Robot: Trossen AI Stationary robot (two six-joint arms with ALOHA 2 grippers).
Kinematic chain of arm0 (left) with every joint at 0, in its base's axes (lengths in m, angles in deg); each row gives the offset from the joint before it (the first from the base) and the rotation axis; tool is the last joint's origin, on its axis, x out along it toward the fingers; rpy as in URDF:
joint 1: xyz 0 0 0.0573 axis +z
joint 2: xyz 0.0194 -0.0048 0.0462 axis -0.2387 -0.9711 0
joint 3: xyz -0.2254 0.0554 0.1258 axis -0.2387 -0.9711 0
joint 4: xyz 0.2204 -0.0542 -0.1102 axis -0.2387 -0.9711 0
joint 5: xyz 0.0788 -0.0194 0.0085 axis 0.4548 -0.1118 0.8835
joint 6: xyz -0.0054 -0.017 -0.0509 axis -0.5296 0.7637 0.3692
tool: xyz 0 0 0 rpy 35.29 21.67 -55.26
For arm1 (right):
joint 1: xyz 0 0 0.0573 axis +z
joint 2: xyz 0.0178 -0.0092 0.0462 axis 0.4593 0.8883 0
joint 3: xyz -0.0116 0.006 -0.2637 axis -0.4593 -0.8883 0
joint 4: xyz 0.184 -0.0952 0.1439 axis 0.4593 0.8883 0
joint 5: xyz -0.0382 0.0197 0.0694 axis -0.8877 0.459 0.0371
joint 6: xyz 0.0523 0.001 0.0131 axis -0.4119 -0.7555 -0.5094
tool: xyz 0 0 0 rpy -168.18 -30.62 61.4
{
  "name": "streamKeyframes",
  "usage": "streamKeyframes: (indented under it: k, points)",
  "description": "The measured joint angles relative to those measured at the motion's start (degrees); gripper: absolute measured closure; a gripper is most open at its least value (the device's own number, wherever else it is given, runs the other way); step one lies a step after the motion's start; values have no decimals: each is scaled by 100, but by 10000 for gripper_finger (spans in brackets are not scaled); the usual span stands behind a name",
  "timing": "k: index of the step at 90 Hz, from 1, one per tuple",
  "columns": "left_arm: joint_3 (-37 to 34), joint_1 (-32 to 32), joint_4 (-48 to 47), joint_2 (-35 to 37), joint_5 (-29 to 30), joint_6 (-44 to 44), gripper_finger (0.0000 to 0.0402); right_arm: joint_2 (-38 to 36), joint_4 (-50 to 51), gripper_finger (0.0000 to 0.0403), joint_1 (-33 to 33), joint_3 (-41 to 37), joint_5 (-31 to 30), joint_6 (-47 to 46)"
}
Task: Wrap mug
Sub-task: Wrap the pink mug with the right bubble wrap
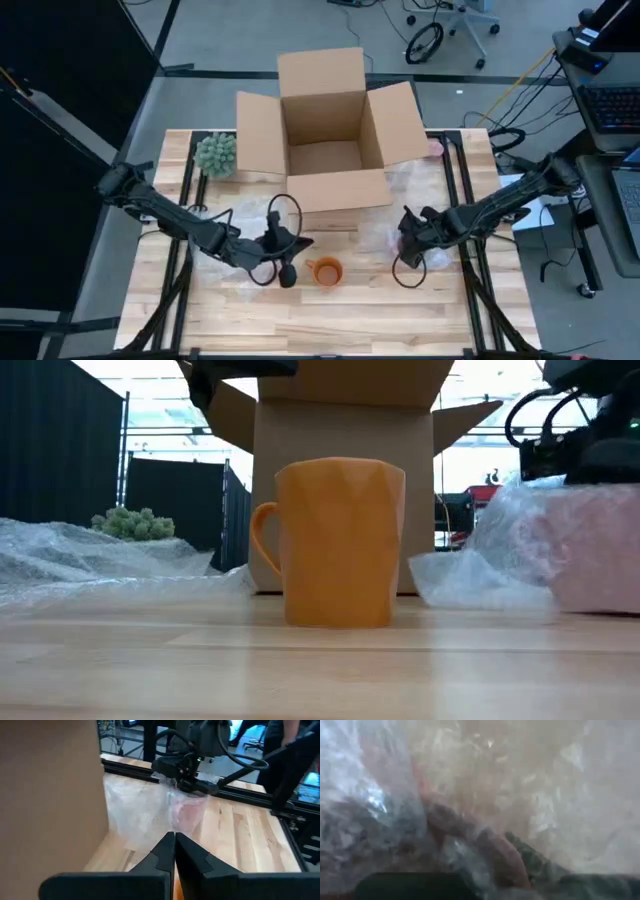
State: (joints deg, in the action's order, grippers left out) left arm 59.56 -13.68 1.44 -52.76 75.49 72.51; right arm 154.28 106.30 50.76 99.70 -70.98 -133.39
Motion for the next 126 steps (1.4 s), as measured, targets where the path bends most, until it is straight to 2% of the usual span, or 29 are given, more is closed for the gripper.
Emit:
streamKeyframes:
  k: [14,25,53,69,80,99,111,126]
  points:
    - [1,-164,111,-28,25,2,402,26,-105,382,379,-7,159,-184]
    - [192,-164,159,-337,44,-19,402,127,-302,389,731,2,191,-300]
    - [1669,-141,54,-1822,-107,-356,402,1180,-411,391,1544,815,322,-393]
    - [2339,-6,-301,-2480,-121,-477,402,1847,-116,387,1825,1404,238,-250]
    - [2561,208,-303,-2743,-590,-484,402,2066,22,373,1867,1678,239,-159]
    - [2710,684,-418,-2791,-1135,-450,400,2086,-25,343,1874,1768,307,-185]
    - [3042,943,-1216,-2788,-1422,-457,370,2079,-24,318,1872,1770,175,-211]
    - [3279,1330,-2041,-2787,-1810,-401,296,2077,-22,283,1869,1773,113,-164]
